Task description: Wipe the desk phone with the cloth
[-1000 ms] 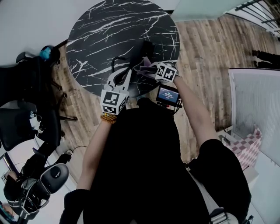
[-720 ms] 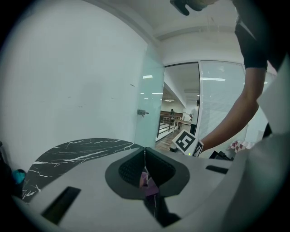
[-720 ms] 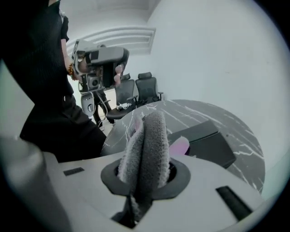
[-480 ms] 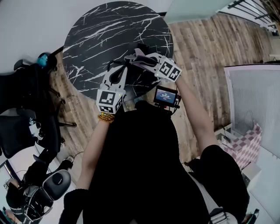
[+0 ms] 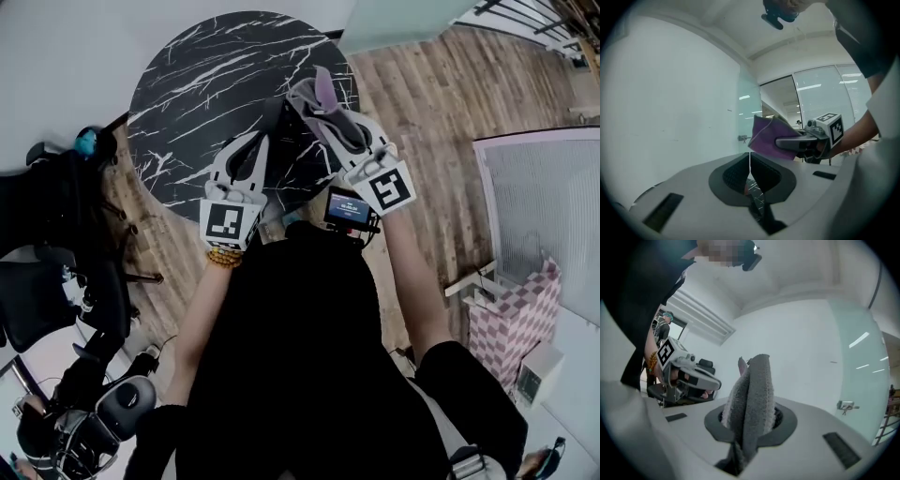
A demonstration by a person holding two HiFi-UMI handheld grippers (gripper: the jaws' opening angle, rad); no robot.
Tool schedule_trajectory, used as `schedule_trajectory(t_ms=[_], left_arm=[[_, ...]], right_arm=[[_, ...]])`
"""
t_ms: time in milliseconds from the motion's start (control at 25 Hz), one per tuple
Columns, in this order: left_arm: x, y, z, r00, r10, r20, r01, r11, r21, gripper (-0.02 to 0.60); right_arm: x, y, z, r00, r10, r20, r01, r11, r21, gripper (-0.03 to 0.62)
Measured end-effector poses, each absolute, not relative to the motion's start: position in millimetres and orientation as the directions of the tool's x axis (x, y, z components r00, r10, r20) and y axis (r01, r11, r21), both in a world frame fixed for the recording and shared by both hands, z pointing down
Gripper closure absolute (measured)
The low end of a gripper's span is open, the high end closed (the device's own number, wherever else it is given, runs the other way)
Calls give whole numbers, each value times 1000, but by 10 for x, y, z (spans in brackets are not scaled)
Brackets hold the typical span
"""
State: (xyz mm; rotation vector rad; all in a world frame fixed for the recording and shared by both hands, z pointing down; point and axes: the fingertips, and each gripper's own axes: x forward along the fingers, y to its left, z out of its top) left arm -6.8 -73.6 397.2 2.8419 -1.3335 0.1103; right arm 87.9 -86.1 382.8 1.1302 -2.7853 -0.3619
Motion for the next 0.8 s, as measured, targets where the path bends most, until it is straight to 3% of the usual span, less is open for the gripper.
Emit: schedule_trajectory(t_ms=[120,440,800], left_arm=[[-19,-711,3802,629,-777,26,-775,-630,-54,565],[110,-693,3642,622,-782,-28,-782,-620,-62,565],[218,-634,3573,636,-771,-45,-772,-632,-67,565]], right_arm=[[1005,-688,3473,-660,-748,-75,-740,630,234,531],[1239,-381,3059,-565,-810,-159,-816,519,256,531],[1409,-334,3085,-541,-827,-149,-829,496,258,533]])
